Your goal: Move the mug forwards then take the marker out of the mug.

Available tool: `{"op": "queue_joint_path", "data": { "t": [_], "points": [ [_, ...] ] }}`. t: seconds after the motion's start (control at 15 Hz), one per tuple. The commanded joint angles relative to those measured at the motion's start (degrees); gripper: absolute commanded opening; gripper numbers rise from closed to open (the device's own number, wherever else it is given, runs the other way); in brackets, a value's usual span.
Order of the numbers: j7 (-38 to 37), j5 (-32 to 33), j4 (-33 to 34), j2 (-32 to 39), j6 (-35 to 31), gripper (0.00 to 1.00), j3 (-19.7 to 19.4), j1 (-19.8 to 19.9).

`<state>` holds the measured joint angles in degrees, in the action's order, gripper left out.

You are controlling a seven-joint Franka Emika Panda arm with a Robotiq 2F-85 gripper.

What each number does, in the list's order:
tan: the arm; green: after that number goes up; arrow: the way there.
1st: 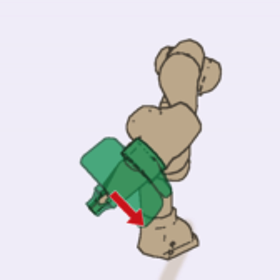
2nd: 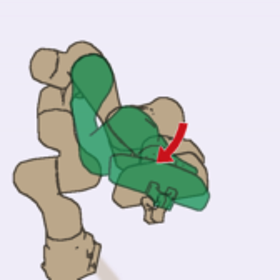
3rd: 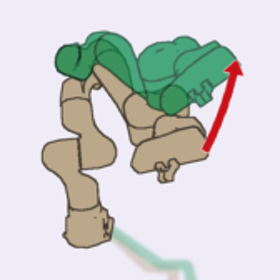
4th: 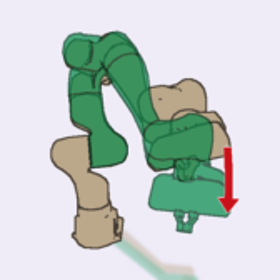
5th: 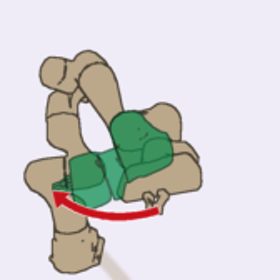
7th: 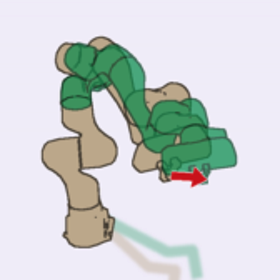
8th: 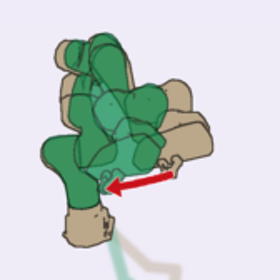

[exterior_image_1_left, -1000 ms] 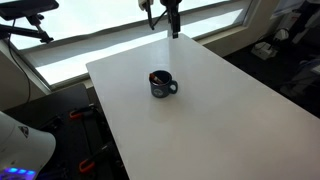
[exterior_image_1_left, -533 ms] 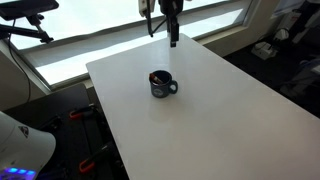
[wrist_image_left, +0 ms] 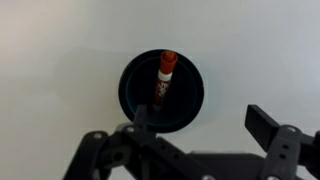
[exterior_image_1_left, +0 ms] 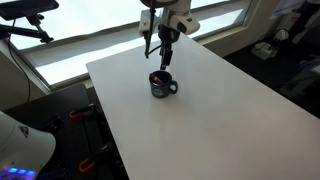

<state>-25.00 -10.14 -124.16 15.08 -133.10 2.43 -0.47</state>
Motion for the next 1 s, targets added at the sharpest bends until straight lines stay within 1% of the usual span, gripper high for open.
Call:
{"op": "queue_joint_path", "data": {
  "t": [0.0, 0.33, 0.73, 0.8, 0.87, 0.93],
  "points": [
    [-0.8, -2.1, 2.6, 2.4, 4.6, 1.0, -1.0, -0.8],
    [-1.1, -2.5, 2.9, 4.8, 6.7, 1.0, -1.7, -0.9],
    [2.3, -2.7, 1.0, 6.7, 3.3, 1.0, -1.6, -0.6],
    [3.2, -2.8, 0.6, 6.9, 2.9, 0.97, -1.4, -0.6],
    [4.5, -2.9, 0.0, 7.0, 2.2, 0.88, -1.2, -0.5],
    [5.5, -2.9, -0.6, 7.2, 1.9, 0.72, -1.1, -0.4]
  ]
}}
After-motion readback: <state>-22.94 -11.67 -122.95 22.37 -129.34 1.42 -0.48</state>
